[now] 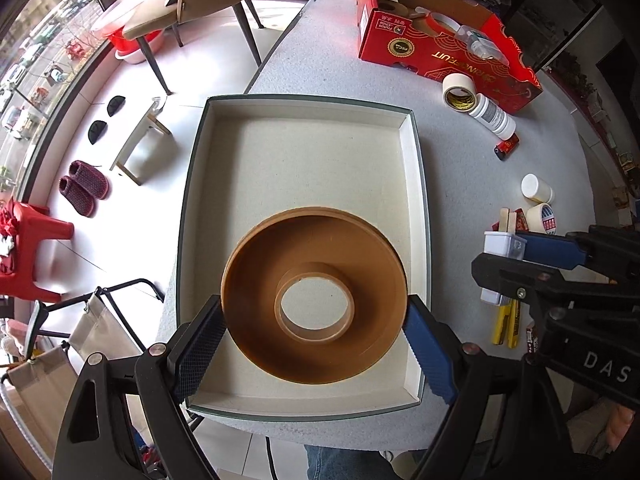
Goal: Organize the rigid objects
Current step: 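Carry brown ring with left tool over tray while right tool carries plug, then lower and release ring in tray with left tool while right releases plug, then move left tool to red printed box while right tool approaches white block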
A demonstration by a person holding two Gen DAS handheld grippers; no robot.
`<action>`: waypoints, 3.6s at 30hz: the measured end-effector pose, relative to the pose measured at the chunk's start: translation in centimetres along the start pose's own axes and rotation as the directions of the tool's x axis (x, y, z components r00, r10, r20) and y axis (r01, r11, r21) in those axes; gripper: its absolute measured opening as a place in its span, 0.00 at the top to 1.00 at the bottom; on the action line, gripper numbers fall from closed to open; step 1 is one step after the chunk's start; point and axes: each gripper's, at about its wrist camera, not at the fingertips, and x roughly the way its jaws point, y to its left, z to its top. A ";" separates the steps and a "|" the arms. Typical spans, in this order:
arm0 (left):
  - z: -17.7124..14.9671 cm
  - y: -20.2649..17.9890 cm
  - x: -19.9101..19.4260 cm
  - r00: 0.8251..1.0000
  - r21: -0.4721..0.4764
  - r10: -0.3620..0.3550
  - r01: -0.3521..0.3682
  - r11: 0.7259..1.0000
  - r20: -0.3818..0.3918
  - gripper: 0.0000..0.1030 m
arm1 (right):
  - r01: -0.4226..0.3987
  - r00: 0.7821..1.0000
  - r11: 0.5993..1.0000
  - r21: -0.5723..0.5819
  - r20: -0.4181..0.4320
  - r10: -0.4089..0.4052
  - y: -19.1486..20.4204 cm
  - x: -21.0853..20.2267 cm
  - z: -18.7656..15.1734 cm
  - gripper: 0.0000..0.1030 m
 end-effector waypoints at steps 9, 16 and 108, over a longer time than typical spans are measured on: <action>0.2 0.5 0.3 1.000 -0.002 0.009 -0.009 1.000 -0.002 0.14 | -0.003 1.000 1.000 -0.017 -0.007 0.003 1.2 0.6 1.1 0.61; 0.3 0.8 0.8 1.000 -0.006 0.011 -0.011 1.000 -0.013 0.14 | 0.006 1.000 1.000 -0.019 -0.016 -0.006 1.4 1.0 1.6 0.61; 5.3 -20.8 11.2 0.958 0.082 -0.056 0.082 0.993 -0.282 0.07 | -0.017 0.992 0.659 0.752 -0.070 0.105 -18.7 1.6 -23.1 0.00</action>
